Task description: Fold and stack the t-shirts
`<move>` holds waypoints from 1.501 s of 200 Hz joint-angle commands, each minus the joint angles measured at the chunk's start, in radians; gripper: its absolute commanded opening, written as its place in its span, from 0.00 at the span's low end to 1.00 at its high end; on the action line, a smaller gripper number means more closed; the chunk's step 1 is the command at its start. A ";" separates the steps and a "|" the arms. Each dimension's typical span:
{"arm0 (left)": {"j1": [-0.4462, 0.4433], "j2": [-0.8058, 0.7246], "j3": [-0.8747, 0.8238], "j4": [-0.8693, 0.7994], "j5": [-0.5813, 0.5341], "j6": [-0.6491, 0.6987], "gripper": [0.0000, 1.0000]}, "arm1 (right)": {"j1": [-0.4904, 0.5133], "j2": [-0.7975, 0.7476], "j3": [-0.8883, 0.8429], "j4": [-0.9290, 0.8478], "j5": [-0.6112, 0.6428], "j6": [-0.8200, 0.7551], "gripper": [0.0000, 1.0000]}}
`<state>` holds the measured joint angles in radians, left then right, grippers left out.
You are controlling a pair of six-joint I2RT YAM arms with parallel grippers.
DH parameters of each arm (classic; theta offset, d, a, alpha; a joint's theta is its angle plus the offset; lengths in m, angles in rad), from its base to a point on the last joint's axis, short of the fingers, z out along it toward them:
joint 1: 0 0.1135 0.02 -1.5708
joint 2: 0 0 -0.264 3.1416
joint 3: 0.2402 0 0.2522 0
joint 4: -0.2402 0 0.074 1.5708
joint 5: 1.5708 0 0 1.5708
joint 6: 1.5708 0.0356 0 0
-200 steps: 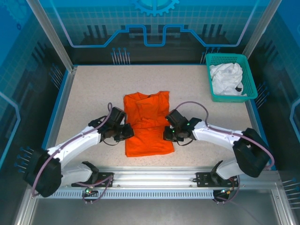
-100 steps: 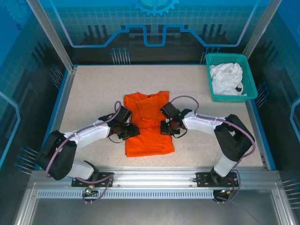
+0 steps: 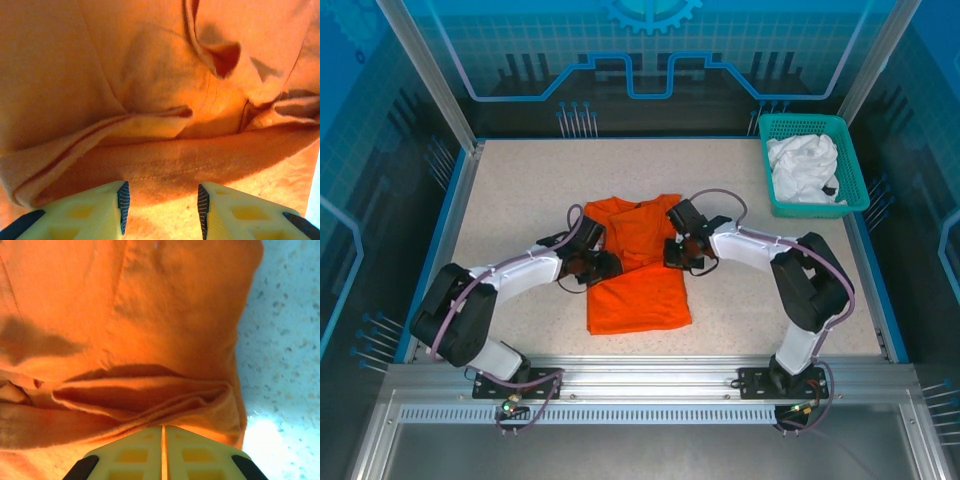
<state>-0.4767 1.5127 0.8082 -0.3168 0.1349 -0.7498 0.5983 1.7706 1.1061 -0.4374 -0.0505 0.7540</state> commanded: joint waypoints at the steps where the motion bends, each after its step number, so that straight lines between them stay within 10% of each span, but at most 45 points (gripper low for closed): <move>1: 0.018 0.017 0.045 0.023 -0.038 0.030 0.46 | -0.022 0.040 0.052 -0.014 -0.032 -0.013 0.11; 73: -0.010 -0.116 0.126 -0.099 -0.128 0.142 0.49 | -0.045 -0.055 0.033 -0.017 -0.012 -0.040 0.16; 108: -0.081 -0.146 0.082 -0.096 0.023 0.155 0.30 | -0.046 -0.111 -0.035 0.020 -0.038 -0.048 0.16; 170: -0.123 -0.010 0.070 -0.113 0.118 0.152 0.24 | 0.001 -0.119 -0.069 0.049 -0.099 -0.077 0.16; 300: -0.008 0.114 0.137 -0.160 -0.109 0.204 0.30 | -0.076 0.072 -0.035 0.046 -0.066 -0.080 0.15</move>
<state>-0.5163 1.6413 0.9260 -0.4442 0.0692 -0.5789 0.5419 1.8164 1.0576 -0.3893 -0.1307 0.6868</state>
